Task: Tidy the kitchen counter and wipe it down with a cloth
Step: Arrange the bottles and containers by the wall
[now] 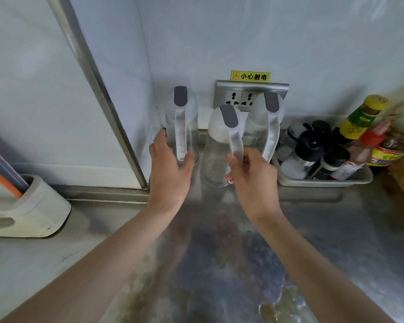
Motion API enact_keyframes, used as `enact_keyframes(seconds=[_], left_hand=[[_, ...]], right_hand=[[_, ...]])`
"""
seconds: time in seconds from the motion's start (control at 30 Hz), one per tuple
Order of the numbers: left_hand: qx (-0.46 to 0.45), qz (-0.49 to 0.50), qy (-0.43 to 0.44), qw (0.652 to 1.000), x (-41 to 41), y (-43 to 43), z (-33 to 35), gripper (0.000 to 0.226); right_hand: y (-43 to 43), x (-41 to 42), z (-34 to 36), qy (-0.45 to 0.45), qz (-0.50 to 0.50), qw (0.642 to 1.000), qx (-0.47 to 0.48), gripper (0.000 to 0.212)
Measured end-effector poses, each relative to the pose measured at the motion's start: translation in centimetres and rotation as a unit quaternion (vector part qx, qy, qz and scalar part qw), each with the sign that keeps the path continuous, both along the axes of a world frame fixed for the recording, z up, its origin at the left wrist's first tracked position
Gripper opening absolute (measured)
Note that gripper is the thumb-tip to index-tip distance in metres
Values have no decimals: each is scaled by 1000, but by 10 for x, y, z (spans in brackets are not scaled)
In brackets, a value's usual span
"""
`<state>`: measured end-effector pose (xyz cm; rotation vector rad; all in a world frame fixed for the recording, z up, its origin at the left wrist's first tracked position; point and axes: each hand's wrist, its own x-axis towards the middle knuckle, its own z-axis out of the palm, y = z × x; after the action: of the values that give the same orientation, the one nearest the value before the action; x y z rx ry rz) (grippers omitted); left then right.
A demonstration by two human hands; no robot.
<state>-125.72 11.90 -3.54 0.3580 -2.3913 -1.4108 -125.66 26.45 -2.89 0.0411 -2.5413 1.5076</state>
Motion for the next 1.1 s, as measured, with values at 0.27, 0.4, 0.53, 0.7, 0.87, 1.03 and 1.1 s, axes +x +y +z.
enact_keyframes(seconds=[0.27, 0.4, 0.53, 0.7, 0.87, 1.03, 1.1], left_hand=[[-22, -13, 32, 999, -23, 3, -5, 52], [-36, 3, 23, 999, -26, 4, -4, 49], [-37, 3, 29, 999, -30, -5, -6, 47], [-57, -6, 26, 998, -26, -10, -8, 45], [-87, -4, 24, 996, -23, -10, -6, 46], [-92, -4, 22, 995, -23, -10, -8, 46], [-91, -3, 22, 996, -23, -10, -9, 46]], right_hand=[[-30, -42, 1, 14, -46, 999, 6, 21], [-38, -49, -2, 37, -60, 997, 15, 25], [-39, -45, -7, 52, -69, 996, 10, 22], [-36, -43, -3, 46, -47, 998, 5, 20], [-4, -25, 13, 146, -166, 973, 62, 46], [31, -39, 1, 10, -188, 980, 68, 41], [30, -42, -8, 43, -163, 981, 95, 35]])
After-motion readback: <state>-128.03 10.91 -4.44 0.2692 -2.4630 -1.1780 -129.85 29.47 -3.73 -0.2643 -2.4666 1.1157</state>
